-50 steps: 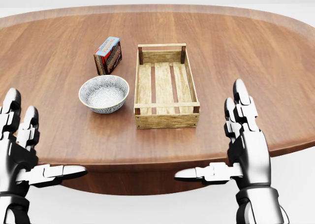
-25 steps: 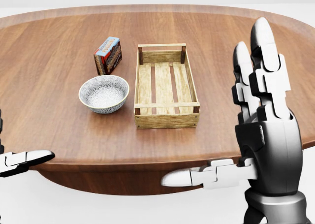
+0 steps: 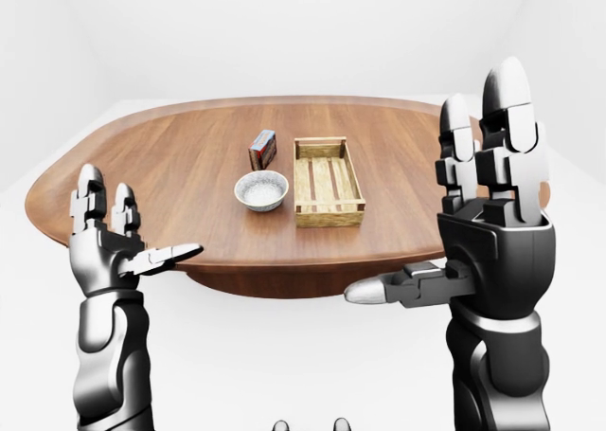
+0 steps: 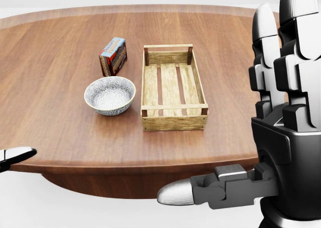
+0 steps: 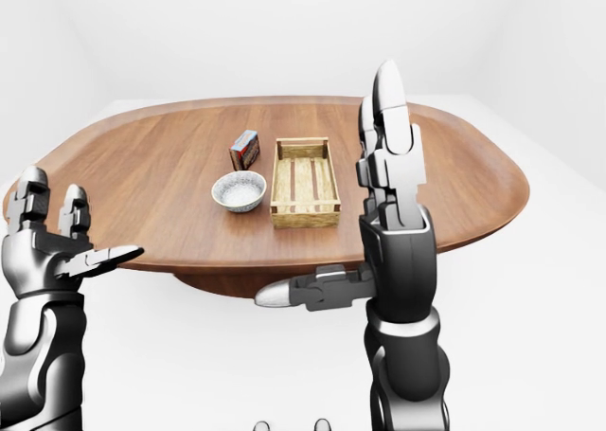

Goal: Pick up the bowl on the left and put it in the tray.

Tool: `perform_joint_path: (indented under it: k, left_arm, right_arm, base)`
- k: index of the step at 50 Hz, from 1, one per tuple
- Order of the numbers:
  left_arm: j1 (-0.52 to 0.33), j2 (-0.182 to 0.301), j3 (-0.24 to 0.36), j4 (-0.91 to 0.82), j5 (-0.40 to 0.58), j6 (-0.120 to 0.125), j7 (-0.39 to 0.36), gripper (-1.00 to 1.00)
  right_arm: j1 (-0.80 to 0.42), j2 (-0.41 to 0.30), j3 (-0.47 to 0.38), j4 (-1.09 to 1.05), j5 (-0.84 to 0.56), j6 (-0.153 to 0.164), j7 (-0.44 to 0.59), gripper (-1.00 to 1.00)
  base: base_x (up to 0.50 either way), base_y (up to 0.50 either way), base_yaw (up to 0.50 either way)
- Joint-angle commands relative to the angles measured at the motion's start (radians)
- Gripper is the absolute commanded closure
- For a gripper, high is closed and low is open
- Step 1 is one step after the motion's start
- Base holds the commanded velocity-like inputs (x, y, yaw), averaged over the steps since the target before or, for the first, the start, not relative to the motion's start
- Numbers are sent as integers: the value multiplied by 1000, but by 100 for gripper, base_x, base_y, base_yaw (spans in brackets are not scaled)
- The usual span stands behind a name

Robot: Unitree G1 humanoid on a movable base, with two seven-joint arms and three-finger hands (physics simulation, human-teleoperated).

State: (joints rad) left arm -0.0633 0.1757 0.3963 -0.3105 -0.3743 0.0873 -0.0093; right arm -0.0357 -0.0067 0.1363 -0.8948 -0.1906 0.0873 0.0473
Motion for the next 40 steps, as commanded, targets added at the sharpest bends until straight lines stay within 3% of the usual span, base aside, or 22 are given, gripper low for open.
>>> perform_joint_path:
  k: [1, 31, 40]
  left_arm:
    - [3, 9, 20, -23, -22, 0, 9, -100]
    - [6, 14, 39, -40, -43, 0, 9, -100]
    - [8, 13, 37, -47, -42, 0, 9, -100]
  right_arm:
    - [-8, 4, 3, -11, -39, 0, 25, -100]
    - [-19, 13, -15, 30, -19, 0, 27, -100]
    - [-9, 15, -40, 23, 45, 0, -12, -100]
  base:
    - [0, 50, 0]
    - [0, 50, 0]
    - [9, 0, 0]
